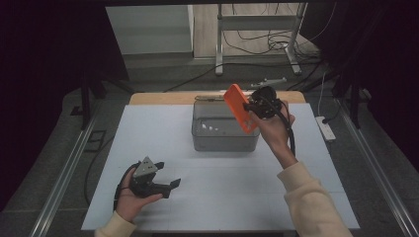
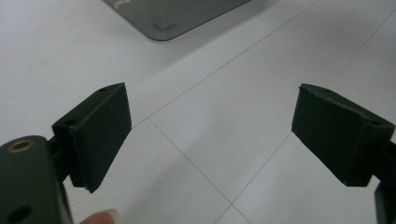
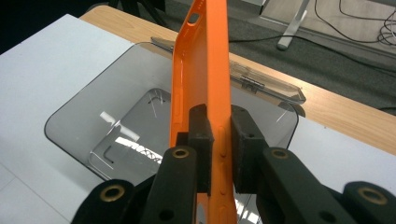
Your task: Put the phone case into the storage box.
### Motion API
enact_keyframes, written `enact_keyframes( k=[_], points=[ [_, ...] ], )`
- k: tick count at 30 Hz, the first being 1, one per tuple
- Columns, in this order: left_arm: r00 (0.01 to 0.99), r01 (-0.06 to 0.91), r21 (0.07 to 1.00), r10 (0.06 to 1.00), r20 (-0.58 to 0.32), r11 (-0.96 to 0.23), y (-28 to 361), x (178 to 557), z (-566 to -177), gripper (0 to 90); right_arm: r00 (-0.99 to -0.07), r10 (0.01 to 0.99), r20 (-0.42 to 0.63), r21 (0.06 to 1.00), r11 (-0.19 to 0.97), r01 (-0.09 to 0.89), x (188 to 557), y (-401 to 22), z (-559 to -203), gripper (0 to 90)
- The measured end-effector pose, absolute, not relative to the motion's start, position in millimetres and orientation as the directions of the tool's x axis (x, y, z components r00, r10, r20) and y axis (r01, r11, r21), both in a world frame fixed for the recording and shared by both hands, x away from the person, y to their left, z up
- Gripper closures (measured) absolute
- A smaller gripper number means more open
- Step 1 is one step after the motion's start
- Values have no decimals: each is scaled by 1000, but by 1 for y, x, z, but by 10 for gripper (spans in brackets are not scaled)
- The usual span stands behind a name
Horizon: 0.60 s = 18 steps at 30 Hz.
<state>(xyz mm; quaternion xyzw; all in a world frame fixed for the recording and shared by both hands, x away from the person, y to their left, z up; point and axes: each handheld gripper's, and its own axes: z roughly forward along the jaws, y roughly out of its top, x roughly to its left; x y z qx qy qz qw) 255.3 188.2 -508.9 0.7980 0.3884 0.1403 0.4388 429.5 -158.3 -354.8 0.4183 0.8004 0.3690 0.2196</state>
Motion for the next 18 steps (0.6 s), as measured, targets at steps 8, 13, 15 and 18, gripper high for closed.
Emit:
enact_keyframes(
  k=[8, 13, 15, 18],
  points=[
    [657, 496, 811, 745, -118, -309, 189, 255, -508, 119, -533, 844, -65, 756, 390, 525, 438, -154, -356, 801],
    [660, 494, 810, 742, -114, -315, 188, 254, -508, 119, -515, 855, -67, 752, 383, 537, 442, -153, -356, 802],
    [660, 493, 813, 742, -117, -311, 188, 254, -507, 119, -514, 856, -61, 748, 380, 544, 445, -153, -356, 801],
    [658, 494, 813, 744, -118, -308, 188, 254, -507, 119, -503, 861, -71, 737, 385, 555, 449, -152, -355, 802]
  ],
)
